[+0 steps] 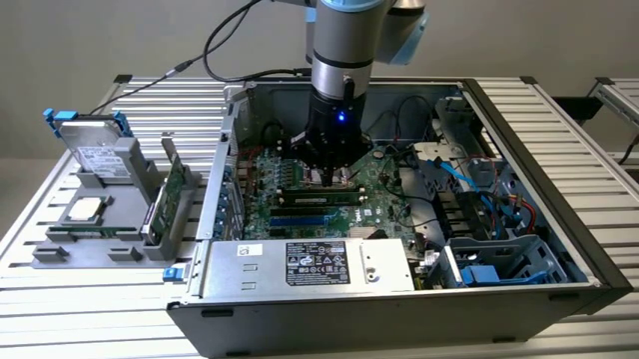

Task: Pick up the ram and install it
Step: 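Press down the ram until it locks into place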

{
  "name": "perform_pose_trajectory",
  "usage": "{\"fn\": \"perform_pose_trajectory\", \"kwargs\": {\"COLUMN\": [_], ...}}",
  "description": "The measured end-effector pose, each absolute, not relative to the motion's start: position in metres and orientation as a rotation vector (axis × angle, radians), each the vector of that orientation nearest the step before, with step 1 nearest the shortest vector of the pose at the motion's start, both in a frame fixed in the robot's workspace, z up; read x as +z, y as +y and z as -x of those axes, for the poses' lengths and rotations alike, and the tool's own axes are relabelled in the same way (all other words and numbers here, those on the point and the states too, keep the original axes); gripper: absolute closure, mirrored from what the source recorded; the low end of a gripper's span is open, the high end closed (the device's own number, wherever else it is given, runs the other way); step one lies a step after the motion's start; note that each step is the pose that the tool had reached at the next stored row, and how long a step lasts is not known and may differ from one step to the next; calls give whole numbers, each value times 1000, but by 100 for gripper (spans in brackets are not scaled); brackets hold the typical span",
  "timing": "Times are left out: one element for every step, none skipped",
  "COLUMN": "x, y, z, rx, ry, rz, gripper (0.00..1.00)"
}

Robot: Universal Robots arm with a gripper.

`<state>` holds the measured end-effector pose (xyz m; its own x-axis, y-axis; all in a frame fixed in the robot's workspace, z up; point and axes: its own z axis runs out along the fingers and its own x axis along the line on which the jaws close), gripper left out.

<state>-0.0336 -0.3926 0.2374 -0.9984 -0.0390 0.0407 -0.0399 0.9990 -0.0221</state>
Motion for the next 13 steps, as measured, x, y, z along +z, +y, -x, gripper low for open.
{"fn": "perform_pose_trajectory", "kwargs": {"x": [237, 238, 238, 238, 238, 238, 239, 240, 242, 244, 246, 247, 249], "y": [-393, -393, -394, -394, -395, -396, -396, -397, -397, -398, -399, -399, -400], "z": [34, 34, 34, 34, 34, 34, 34, 34, 34, 35, 35, 36, 36], "rx": [36, 36, 36, 36, 36, 36, 35, 34, 30, 26, 21, 16, 12], "ry": [-3101, -3101, -3101, -3101, -3101, -3101, -3101, -3101, -3101, -3101, -3101, -3101, -3102], "rz": [-59, -57, -56, -55, -55, -55, -55, -55, -55, -55, -56, -56, -56], "gripper": [90, 90, 90, 90, 90, 90, 90, 90, 90, 90, 90, 90, 90]}}
